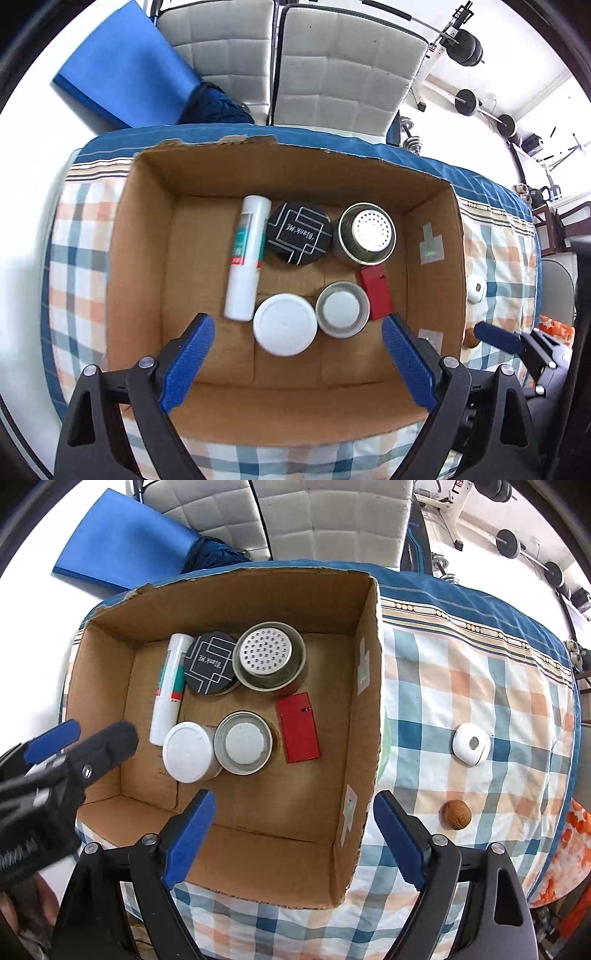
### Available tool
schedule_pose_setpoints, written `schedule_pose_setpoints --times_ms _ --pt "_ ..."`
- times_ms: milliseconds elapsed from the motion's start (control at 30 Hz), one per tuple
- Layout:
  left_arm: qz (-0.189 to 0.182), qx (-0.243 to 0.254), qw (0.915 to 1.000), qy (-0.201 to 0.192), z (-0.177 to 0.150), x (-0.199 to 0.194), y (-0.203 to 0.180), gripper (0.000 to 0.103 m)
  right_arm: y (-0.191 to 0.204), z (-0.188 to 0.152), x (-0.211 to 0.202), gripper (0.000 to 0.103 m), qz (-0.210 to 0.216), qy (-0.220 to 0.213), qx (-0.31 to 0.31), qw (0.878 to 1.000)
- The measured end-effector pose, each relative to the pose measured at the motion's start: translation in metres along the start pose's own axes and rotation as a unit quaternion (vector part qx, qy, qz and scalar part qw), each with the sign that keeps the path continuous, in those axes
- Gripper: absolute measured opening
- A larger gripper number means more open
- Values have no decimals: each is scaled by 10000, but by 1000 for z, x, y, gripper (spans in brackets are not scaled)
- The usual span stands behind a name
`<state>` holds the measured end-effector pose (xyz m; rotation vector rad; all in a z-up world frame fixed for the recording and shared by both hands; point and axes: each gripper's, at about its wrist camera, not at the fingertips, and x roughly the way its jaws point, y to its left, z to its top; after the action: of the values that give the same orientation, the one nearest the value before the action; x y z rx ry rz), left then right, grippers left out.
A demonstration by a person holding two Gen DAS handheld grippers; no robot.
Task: Organize rigid objects
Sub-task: 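Open both tools to release the tape roll and red block, then raise them, then grasp the brown walnut with the right tool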
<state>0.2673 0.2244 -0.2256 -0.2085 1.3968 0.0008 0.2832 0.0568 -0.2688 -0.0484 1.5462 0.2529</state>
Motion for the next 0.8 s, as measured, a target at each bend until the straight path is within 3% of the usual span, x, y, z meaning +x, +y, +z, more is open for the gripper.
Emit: schedule_pose_setpoints --times_ms 233,300,467,600,700,800 --pt "176 14 9996 -202 -14 -23 2 93 7 -7 -7 90 146 -63 -74 9998" --pt "232 14 9993 -293 -17 -31 1 93 7 -10 -11 97 215 -116 -107 9996" --pt "239 58 9983 -526 -22 -51 -12 93 0 -19 -31 99 419 -333 -89 9985" --pt "294 199 9973 -648 -23 -58 -43 93 -30 -29 -56 99 397 -624 61 9972" --pt "611 517 9922 -953 -25 -61 -85 93 -65 -36 -65 99 140 -738 221 9969" --pt "738 751 9890 -1041 -26 -49 -118 93 -110 -42 -56 99 -13 -643 579 9962"
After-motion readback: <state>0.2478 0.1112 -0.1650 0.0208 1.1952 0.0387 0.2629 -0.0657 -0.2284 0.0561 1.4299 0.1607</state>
